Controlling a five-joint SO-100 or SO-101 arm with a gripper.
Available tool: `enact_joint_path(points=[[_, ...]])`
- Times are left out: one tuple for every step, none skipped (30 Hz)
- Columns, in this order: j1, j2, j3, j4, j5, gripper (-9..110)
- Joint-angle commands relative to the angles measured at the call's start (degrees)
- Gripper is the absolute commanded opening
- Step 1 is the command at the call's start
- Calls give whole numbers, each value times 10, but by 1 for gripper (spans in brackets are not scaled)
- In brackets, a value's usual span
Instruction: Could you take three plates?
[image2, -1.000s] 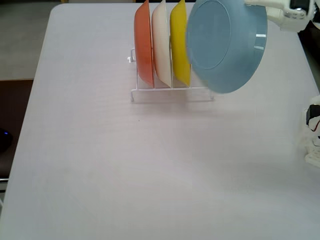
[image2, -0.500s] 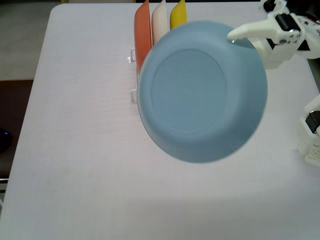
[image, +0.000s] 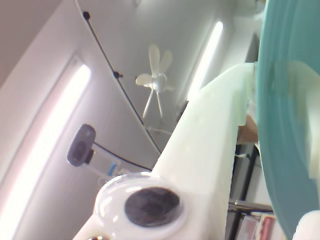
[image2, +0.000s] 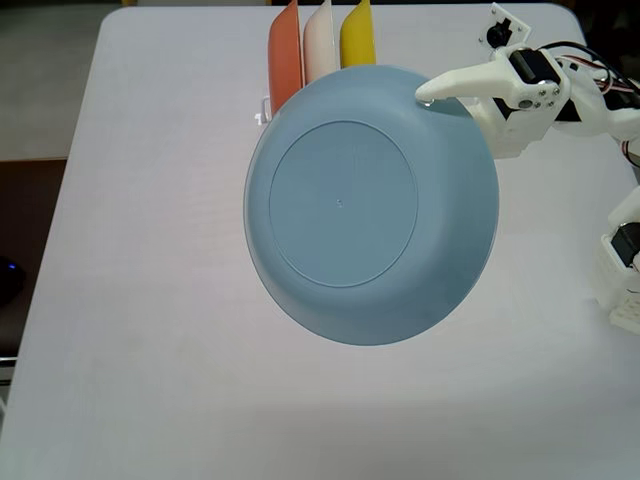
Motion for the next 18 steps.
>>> enact_joint_path(points=[[4,8,-8,-22,3,-1],[4,8,-7,-23,4,-1],[5,8,-6,-25,3,-1],[6,8,-6,-25,3,-1],[6,8,-5,-25,3,-1],[7,8,-5,-25,4,-1],[7,8,-5,-25,4,-1],[7,8,-5,-25,4,-1],[7,8,-5,-25,4,-1],[7,8,-5,-25,4,-1],[7,8,-5,-25,3,-1],[8,8,-5,-25,3,-1],[9,9,-5,-25,3,-1],[10,9,-5,-25,4,-1],[11,9,-4,-25,4,-1],[11,10,-4,-25,6,-1],[11,10,-4,-25,6,-1],[11,10,-4,-25,7,-1]])
